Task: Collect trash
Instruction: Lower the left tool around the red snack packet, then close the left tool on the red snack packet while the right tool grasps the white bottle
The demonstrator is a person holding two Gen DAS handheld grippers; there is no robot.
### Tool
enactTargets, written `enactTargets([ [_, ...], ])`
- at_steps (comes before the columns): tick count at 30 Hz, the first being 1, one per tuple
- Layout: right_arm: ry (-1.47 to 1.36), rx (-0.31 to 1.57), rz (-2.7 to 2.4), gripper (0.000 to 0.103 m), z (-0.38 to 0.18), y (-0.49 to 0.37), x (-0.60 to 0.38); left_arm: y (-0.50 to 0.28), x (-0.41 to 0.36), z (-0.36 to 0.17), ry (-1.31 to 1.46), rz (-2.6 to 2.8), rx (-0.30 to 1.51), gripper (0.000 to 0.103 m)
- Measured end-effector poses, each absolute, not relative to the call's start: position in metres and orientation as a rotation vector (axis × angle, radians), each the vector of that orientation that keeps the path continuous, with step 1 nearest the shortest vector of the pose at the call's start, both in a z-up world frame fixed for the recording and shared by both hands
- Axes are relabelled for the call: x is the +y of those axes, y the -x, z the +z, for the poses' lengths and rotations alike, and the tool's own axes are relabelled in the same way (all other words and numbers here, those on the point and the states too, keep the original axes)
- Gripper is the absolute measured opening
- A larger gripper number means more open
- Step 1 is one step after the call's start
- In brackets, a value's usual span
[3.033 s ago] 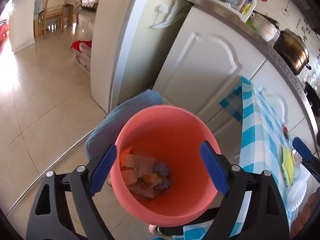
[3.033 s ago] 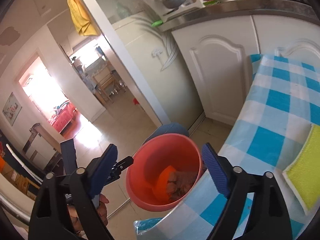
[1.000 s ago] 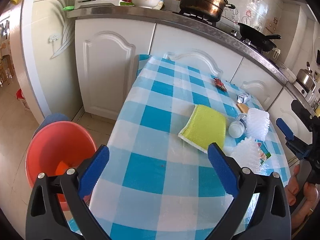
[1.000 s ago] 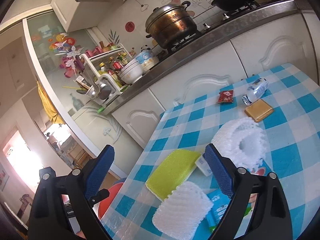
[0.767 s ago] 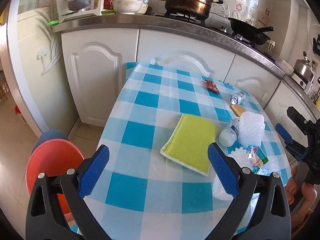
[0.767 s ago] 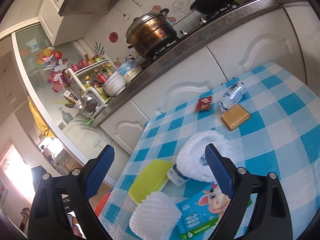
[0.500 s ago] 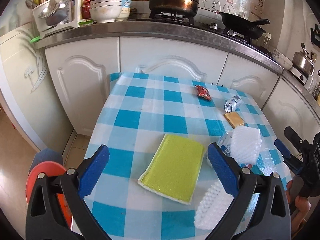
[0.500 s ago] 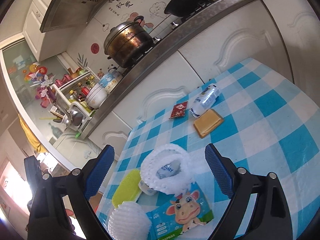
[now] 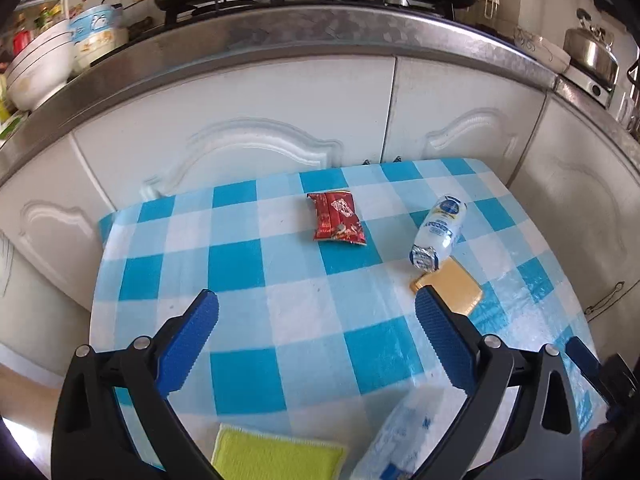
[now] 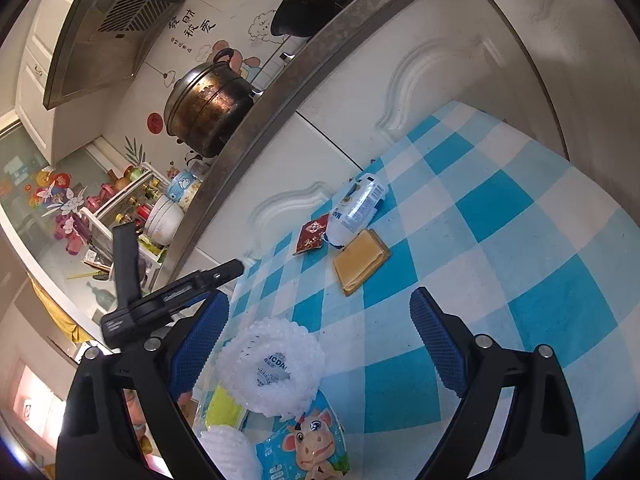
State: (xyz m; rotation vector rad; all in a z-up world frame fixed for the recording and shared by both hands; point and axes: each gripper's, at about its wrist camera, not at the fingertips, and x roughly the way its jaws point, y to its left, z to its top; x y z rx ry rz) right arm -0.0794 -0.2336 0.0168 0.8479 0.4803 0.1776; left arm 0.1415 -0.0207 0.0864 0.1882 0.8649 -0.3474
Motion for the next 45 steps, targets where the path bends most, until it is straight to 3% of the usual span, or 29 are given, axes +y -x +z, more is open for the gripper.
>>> enactTargets([
  [8,-0.864,0.491,0.176,0.091,0.010,0.076,-0.242,-0.216,-0.068,0.048,-0.267,-0.358,0.932,0.099],
  [19,-0.846,0.531,0.172,0.091,0.005,0.067,-0.241,-0.257,-0.085,0.020,-0.287,-0.343,0.956,0.097],
  [21,-0.833,0.548,0.162,0.091,0.004,0.065,-0.239,-0.258,-0.085,0.018,-0.289,-0.343,0.951,0.091],
  [23,-0.814,0.568,0.154,0.091,0.006,0.062,-0.237,-0.260,-0.084,0.015,-0.283,-0.344,0.957,0.072],
  [27,-0.768,0.608,0.127,0.091,0.015,0.057,-0.232,-0.265,-0.079,0.013,-0.238,-0.368,0.960,0.067],
  [31,-0.735,0.645,0.106,0.091,0.024,0.045,-0.231,-0.264,-0.074,0.016,-0.224,-0.379,0.948,0.047],
  [40,-0.669,0.685,0.073,0.091,0.027,-0.027,-0.240,-0.253,-0.046,0.027,-0.147,-0.409,0.945,0.044],
  [45,-0.660,0.742,0.090,0.079,0.021,-0.080,-0.238,-0.244,-0.026,0.039,-0.117,-0.435,0.927,0.044],
])
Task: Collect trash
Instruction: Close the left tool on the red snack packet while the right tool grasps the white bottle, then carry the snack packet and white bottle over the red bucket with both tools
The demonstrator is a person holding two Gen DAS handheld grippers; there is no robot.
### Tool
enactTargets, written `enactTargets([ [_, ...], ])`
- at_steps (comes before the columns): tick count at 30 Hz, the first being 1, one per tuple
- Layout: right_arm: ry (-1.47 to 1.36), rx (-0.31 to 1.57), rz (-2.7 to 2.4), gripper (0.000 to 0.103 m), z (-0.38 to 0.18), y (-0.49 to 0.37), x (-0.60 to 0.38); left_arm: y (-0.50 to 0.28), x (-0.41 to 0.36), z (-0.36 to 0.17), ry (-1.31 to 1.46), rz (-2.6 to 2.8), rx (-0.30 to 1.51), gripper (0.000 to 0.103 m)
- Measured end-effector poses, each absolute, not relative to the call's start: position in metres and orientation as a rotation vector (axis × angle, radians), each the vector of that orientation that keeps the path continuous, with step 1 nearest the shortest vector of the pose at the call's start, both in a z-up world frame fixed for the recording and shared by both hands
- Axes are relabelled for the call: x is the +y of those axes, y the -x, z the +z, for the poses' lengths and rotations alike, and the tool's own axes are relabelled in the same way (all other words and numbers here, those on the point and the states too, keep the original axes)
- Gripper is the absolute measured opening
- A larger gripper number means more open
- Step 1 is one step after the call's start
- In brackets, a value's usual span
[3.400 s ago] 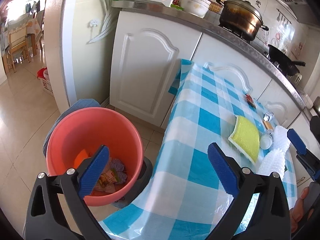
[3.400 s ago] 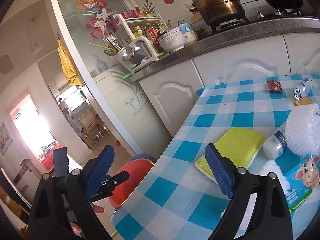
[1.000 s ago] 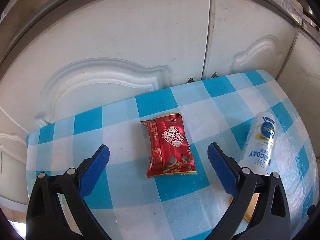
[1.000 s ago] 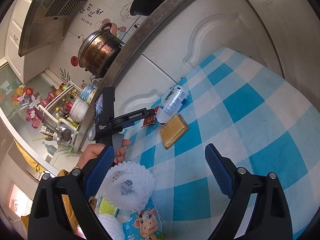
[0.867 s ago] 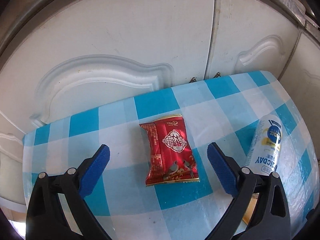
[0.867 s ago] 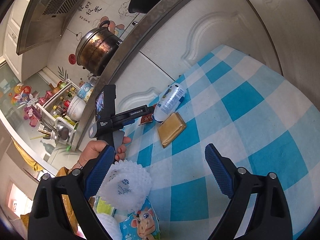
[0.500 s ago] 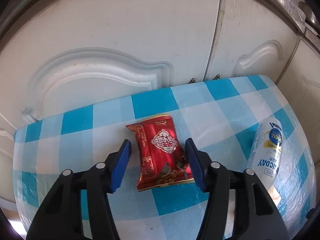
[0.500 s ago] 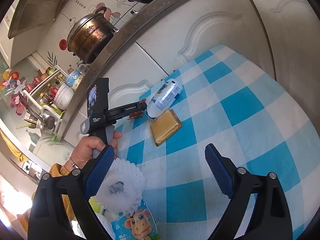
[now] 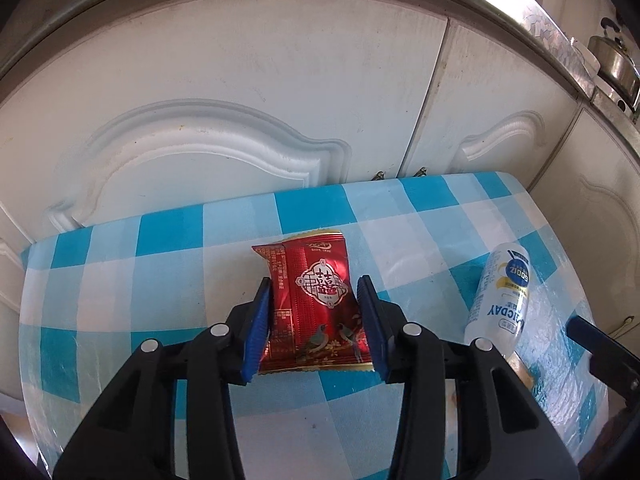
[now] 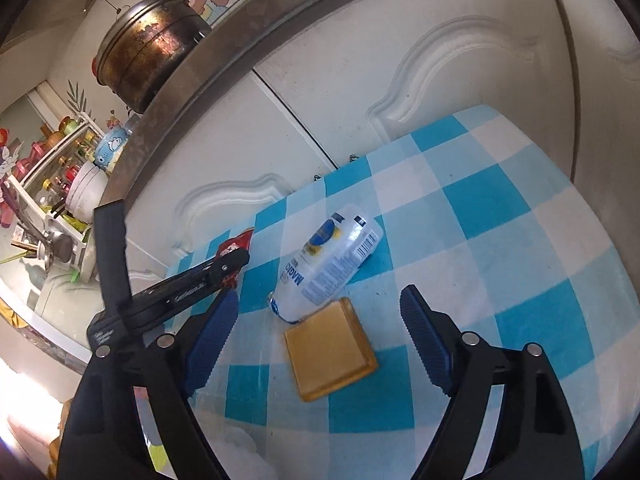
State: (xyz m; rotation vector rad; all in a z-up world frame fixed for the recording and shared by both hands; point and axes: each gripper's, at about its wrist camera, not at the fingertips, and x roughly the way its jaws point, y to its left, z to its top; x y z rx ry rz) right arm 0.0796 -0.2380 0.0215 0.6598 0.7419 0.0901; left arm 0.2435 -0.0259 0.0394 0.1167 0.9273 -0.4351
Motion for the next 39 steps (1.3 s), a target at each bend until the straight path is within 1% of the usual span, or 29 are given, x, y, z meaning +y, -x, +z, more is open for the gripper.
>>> enactTargets([
  [2,-0.655,0.772,0.078,0.076,0.019,-0.098,-0.237,-0.237,-0.017,0.044,-0.113,-0.439,0.922,0.044],
  [8,-0.596,0.851,0.003,0.074,0.009,-0.136,-0.231,-0.228,-0.006,0.053,-0.112,-0.453,0.908,0.044],
  [9,-0.570,0.864,-0.009,0.071,0.007,-0.141,-0.229,-0.228,-0.009,0.053,-0.110,-0.454,0.908,0.044],
  [12,-0.517,0.882,-0.003,0.066,0.003,-0.151,-0.221,-0.224,-0.001,0.054,-0.106,-0.451,0.904,0.044],
  [13,-0.506,0.886,-0.005,0.062,0.002,-0.153,-0.220,-0.223,0.001,0.055,-0.103,-0.452,0.904,0.044],
  [15,-0.495,0.899,0.004,0.050,0.000,-0.157,-0.217,-0.220,0.005,0.055,-0.096,-0.454,0.903,0.044],
  [17,-0.466,0.906,0.008,0.046,0.000,-0.158,-0.213,-0.217,0.008,0.054,-0.093,-0.454,0.902,0.044],
  [27,-0.463,0.854,0.059,0.045,0.011,-0.135,-0.215,-0.199,0.028,0.050,-0.015,-0.456,0.917,0.044],
  [39,-0.575,0.771,0.112,0.045,0.036,-0.046,-0.222,-0.144,0.053,0.073,0.077,-0.472,0.883,0.044],
])
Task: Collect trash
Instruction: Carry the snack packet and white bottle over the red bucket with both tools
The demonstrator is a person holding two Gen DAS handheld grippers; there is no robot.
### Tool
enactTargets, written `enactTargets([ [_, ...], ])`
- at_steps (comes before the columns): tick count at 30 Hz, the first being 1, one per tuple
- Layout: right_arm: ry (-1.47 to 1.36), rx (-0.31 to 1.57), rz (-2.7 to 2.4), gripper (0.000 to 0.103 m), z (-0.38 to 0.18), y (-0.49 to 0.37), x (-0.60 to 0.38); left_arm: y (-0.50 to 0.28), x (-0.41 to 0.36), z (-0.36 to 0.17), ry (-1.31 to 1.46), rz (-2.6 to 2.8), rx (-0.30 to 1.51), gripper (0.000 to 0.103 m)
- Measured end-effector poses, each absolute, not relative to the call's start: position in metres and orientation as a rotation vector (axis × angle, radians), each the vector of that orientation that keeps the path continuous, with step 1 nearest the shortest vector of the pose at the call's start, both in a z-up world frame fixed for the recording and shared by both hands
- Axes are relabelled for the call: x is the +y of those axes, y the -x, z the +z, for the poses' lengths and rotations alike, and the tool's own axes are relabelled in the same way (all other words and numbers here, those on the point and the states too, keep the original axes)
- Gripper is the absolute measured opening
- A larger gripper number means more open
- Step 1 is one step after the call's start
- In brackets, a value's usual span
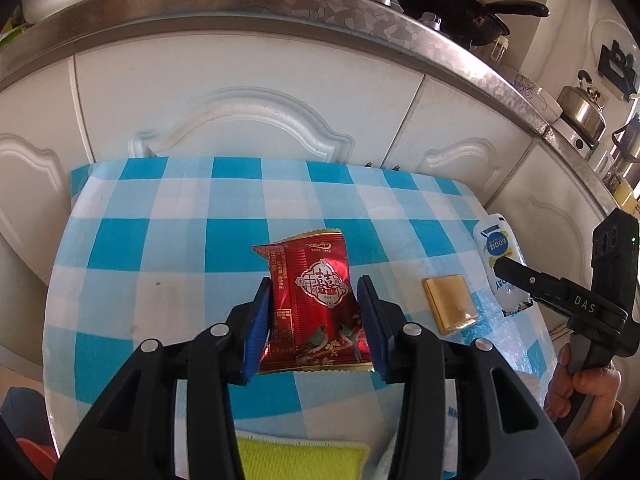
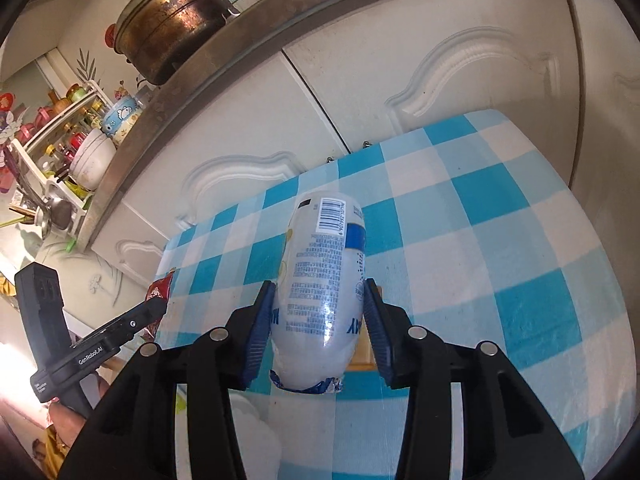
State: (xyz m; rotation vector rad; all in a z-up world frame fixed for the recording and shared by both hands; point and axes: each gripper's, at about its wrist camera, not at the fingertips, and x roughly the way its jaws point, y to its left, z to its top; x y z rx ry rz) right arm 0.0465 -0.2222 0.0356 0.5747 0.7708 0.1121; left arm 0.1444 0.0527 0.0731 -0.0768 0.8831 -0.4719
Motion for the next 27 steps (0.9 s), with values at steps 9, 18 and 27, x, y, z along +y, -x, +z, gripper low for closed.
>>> enactTargets([
  [9,-0.612,0.719,0.119,0.045,0.051,0.027,-0.215,-0.078,0.073,0.096,0.130,-0.487,0.840,0.044],
  [18,-0.618,0.693,0.144,0.045,0.058,0.084,-0.190,-0.020,0.098,0.096,0.193,-0.491,0.834,0.044],
  [27,-0.548,0.710,0.186,0.045,0.061,0.124,-0.146,0.023,0.131,0.086,0.261,-0.479,0.851,0.044],
])
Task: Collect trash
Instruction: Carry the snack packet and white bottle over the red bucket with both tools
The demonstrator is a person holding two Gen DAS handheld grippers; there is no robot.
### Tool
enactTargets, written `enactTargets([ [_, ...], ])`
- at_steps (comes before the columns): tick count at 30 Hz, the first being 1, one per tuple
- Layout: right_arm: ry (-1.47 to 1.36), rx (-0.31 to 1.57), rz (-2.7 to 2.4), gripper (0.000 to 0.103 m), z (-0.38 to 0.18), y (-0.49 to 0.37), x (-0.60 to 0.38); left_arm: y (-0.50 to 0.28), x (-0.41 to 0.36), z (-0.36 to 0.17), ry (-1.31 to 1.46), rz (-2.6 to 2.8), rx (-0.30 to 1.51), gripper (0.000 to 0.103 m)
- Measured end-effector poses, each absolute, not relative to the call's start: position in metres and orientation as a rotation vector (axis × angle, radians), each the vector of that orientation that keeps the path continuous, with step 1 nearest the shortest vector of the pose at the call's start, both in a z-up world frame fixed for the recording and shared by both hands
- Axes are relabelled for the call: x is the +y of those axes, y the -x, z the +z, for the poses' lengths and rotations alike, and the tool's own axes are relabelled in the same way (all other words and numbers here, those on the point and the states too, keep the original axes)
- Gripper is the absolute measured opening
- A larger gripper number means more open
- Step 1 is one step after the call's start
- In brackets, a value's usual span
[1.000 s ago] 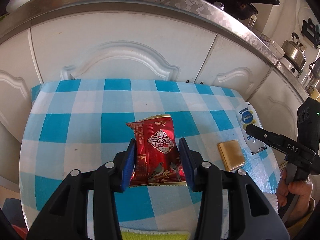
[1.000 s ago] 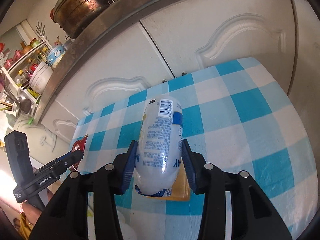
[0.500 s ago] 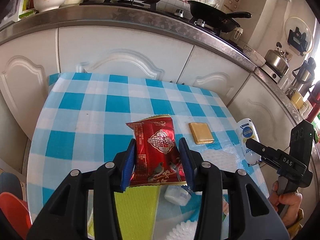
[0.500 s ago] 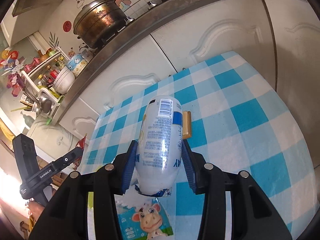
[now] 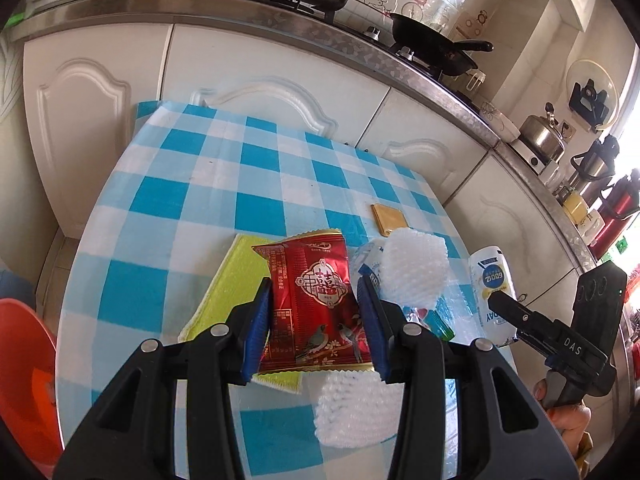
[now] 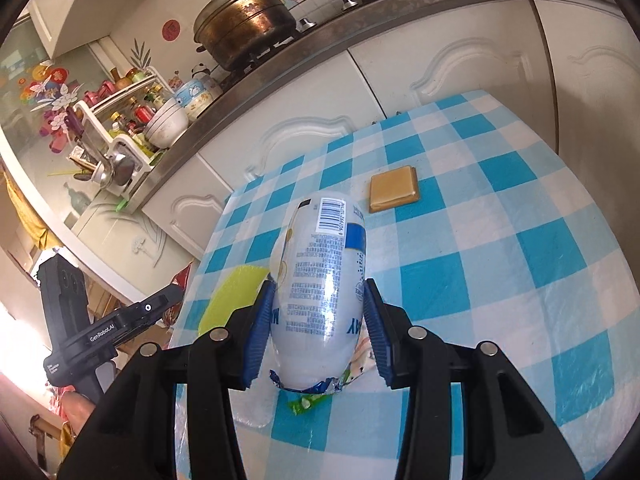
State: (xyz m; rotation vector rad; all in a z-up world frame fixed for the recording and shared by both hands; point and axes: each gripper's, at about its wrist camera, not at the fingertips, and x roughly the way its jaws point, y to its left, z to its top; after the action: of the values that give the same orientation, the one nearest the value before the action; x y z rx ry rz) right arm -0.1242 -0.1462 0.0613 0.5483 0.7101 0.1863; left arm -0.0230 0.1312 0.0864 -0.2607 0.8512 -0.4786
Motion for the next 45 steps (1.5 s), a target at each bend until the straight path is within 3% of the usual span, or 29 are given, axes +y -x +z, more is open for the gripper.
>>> enactTargets([
  [24,-0.363,0.855,0.423,0.045,0.073,0.170,0.011,0.150,0.267,0.056,0.319,-0.324,0.806,0.044],
  [45,-0.379,0.868,0.510,0.045,0.094,0.140,0.033,0.175,0.362,0.044,0.410,-0.077,0.781,0.044],
])
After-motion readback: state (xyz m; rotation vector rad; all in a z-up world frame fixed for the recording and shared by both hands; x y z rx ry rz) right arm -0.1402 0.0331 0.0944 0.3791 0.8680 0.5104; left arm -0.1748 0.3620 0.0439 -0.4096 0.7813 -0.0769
